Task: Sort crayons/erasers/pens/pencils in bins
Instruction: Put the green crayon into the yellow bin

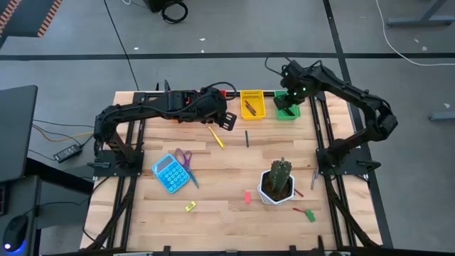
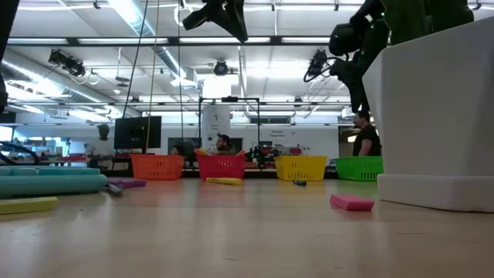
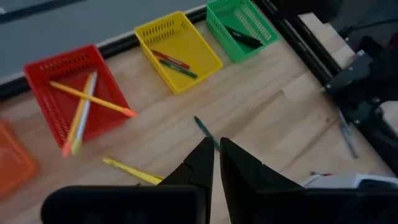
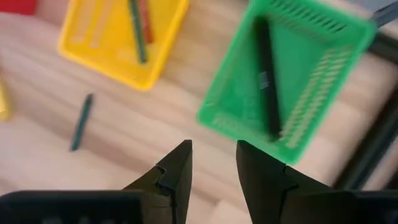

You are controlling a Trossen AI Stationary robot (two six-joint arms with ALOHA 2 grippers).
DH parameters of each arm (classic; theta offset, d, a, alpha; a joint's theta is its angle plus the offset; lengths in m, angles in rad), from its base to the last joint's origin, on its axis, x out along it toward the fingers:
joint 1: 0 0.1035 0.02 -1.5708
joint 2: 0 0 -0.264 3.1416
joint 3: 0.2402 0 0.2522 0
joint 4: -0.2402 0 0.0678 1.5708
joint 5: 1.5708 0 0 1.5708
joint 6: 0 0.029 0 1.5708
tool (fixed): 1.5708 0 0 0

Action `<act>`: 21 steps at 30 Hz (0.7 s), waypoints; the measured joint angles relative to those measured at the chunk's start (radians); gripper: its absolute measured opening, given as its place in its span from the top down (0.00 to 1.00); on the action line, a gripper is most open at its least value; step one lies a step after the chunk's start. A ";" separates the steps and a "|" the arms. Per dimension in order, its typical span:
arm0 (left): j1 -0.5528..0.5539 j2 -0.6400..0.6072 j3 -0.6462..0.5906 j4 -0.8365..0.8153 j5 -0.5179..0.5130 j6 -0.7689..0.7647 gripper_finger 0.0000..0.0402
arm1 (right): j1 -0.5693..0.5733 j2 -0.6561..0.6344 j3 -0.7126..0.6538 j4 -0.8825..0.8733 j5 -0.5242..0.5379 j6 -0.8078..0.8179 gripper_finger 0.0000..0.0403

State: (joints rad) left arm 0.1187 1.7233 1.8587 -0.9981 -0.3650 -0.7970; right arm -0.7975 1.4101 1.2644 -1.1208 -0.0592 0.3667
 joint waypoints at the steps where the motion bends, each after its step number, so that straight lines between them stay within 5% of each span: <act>1: 0.006 0.000 0.000 -0.001 0.000 0.021 0.91 | 0.026 0.000 0.000 0.000 -0.007 0.030 0.67; 12: 0.038 -0.043 0.000 -0.112 0.011 0.180 0.88 | 0.328 0.034 0.000 0.118 -0.024 0.366 0.67; 21: 0.037 -0.126 0.000 -0.143 0.018 0.234 0.86 | 0.392 0.036 0.038 0.147 -0.076 0.438 0.67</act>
State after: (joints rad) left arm 0.1557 1.5971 1.8587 -1.1409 -0.3469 -0.5629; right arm -0.4052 1.4460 1.3026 -0.9740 -0.1350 0.8044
